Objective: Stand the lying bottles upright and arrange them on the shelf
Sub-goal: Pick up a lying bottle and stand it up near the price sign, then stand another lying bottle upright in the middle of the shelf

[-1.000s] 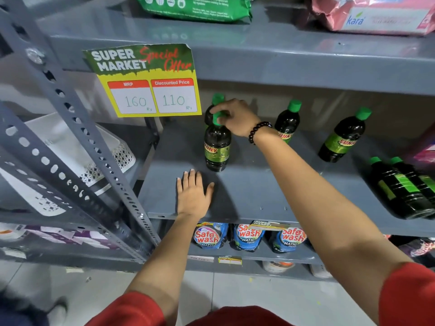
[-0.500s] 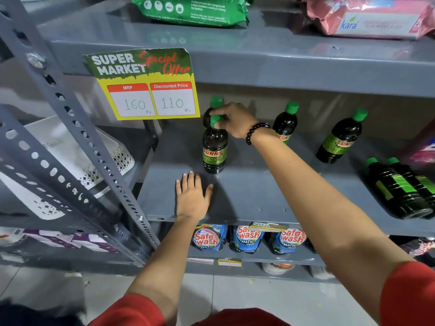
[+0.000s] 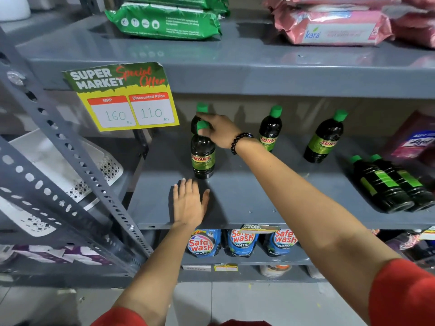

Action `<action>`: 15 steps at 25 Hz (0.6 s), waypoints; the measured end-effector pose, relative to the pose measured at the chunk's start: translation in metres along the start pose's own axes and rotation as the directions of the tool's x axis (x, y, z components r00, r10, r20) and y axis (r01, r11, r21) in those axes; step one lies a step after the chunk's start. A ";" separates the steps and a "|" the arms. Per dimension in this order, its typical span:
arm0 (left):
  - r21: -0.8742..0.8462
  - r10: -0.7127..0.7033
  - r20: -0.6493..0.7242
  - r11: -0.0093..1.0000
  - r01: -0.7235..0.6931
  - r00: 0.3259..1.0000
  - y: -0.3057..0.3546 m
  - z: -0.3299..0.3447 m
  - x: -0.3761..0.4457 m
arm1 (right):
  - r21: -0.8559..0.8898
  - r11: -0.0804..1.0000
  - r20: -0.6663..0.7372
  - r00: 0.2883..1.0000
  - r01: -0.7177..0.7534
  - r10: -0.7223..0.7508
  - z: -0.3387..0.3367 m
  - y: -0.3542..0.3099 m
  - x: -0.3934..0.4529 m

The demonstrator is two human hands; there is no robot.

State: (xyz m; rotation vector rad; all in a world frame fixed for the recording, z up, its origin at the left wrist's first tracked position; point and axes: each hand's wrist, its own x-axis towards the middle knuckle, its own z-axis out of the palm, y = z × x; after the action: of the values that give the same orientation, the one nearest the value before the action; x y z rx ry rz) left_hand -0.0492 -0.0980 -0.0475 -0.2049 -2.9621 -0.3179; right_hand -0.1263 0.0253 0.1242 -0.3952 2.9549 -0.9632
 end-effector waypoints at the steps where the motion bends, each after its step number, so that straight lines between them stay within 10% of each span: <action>1: -0.023 0.026 -0.018 0.999 -0.026 1.000 0.008 0.001 0.001 | 0.018 1.000 -0.025 1.000 0.012 -0.011 -0.002 0.003 -0.006; 8: -0.149 0.155 0.104 0.979 -0.139 0.982 0.095 0.024 0.018 | 0.085 0.931 -0.499 0.794 -0.355 0.348 -0.047 0.137 -0.099; 15: -0.093 0.101 0.116 0.992 -0.091 0.988 0.120 0.046 0.026 | -0.130 0.460 -0.633 0.430 -0.879 0.644 -0.078 0.286 -0.197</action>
State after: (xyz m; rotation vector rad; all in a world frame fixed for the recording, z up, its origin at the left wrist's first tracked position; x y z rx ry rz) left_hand -0.0628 0.0317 -0.0639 -0.3895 -3.0461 -0.4384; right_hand -0.0091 0.3403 0.0074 1.4234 3.0706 -0.2263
